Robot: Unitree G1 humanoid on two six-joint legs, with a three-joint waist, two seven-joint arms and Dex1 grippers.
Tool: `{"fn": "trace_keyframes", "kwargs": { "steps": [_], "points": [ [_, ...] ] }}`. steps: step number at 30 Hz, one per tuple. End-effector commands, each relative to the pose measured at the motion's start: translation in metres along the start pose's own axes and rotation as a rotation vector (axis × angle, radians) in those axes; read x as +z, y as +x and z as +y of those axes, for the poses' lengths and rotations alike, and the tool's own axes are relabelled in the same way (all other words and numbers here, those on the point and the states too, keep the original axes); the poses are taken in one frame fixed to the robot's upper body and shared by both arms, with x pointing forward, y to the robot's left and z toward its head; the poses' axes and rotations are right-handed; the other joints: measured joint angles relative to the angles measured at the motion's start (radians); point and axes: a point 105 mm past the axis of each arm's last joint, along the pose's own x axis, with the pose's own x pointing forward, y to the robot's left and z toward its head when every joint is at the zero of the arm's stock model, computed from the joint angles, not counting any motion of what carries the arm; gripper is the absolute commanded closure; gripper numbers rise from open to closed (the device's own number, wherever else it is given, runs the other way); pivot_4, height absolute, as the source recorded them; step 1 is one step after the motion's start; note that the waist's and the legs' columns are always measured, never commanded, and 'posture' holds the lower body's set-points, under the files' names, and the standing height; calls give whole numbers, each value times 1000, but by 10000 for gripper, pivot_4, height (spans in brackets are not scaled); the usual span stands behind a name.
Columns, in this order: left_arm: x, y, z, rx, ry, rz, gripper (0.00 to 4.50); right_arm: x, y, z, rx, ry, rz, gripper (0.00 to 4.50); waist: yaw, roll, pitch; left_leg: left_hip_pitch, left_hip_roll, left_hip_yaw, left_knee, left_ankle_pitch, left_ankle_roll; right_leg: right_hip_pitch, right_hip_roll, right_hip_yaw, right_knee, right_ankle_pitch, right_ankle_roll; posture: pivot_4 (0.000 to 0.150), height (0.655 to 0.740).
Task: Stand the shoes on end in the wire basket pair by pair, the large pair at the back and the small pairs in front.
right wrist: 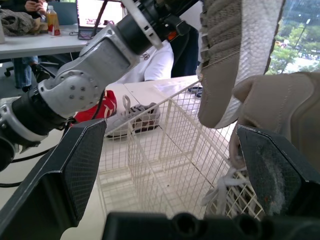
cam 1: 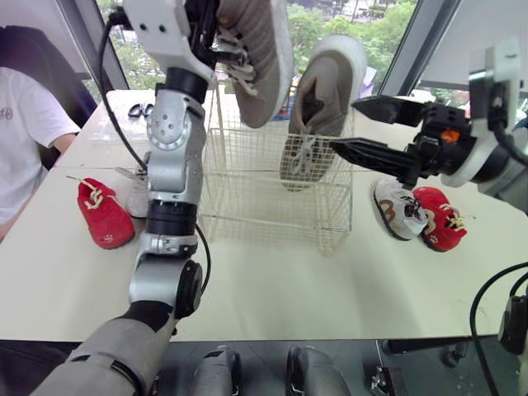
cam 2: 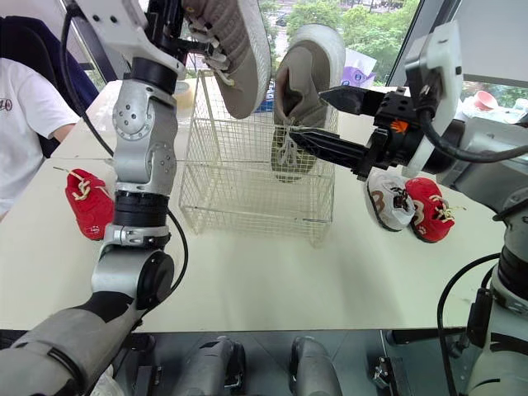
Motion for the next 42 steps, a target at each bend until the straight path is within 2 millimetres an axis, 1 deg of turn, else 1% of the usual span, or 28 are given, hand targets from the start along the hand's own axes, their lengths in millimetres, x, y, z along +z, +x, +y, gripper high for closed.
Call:
{"fn": "trace_keyframes", "kwargs": {
  "steps": [1,4,6,10,12,13,15,17,20,23,25,28,31,35,37,39,41,42],
  "points": [
    [-14,-12,-3,8,49,103,43700,8,1,-1,10,-31,-36,0,-1,0,0,0,0,0,0,0,0,0,0,0,0,0,0,1500,7400],
    [-19,-16,-2,6,139,135,43700,5,3,-3,17,-24,-38,0,1,0,0,0,0,0,0,0,0,0,0,0,1,0,0,1500,7400],
    [-18,-15,-2,8,154,129,43700,4,4,-3,22,-25,-36,0,1,0,0,0,0,0,0,0,0,0,0,0,1,0,0,1500,7400],
    [-22,-16,-4,-5,156,160,43700,3,5,-3,29,-25,-39,0,0,0,0,0,0,0,0,0,0,0,0,0,1,0,0,1500,7400],
    [-27,-19,-4,-4,192,207,43700,3,5,-3,28,-23,-40,0,0,1,0,0,0,0,0,0,0,0,0,0,1,0,0,1500,7400],
    [-29,-20,-5,-10,238,230,43700,2,5,-3,27,-23,-39,0,0,1,0,0,0,0,0,0,0,0,0,0,1,0,0,1500,7400],
    [-22,-16,-4,-11,323,237,43700,2,5,-3,27,-22,-40,0,1,1,-1,0,0,0,0,0,0,0,0,0,1,0,0,1500,7400],
    [-12,-7,-5,-4,350,227,43700,1,5,-2,26,-20,-41,0,1,1,0,0,0,0,0,0,0,0,0,0,1,0,0,1500,7400],
    [-3,4,-6,13,308,246,43700,-1,8,-2,23,-21,-45,0,-1,1,0,0,0,0,0,0,0,0,0,0,0,0,0,1500,7400],
    [4,7,-10,11,293,260,43700,0,9,-2,20,-23,-54,0,-2,1,0,0,0,0,0,0,0,-1,0,0,0,0,0,1500,7400],
    [10,5,-14,4,293,251,43700,0,9,-3,16,-24,-58,0,-4,1,0,0,0,0,-1,0,0,-1,0,0,0,0,0,1500,7400],
    [12,-2,-11,32,283,259,43700,-1,10,-4,9,-20,-65,0,-3,1,0,0,0,0,-1,0,0,-1,0,0,1,0,0,1500,7400],
    [19,-7,-5,89,306,247,43700,-2,12,-6,5,-18,-66,0,-3,1,0,0,0,0,-1,0,0,-1,0,0,1,0,0,1500,7400],
    [27,-15,8,217,340,249,43700,-2,14,-8,6,-15,-66,0,-3,1,0,0,0,0,-1,0,0,-1,0,0,0,0,0,1500,7400],
    [23,-21,16,270,363,290,43700,-3,15,-9,8,-11,-64,0,-4,1,0,0,0,0,-1,0,0,-1,0,0,0,0,0,1500,7400],
    [16,-25,19,290,383,333,43700,-3,16,-10,10,-10,-63,0,-4,1,0,0,0,0,-1,0,0,-1,0,0,1,0,0,1500,7400],
    [13,-25,14,272,401,351,43700,-3,17,-10,11,-8,-63,0,-3,1,0,0,0,0,-1,0,0,-2,1,0,1,0,0,1500,7400],
    [16,-21,7,250,421,329,43700,-3,18,-11,11,-7,-63,0,-3,1,0,0,0,0,-1,0,0,-2,0,0,1,0,0,1500,7400]
  ]
}}
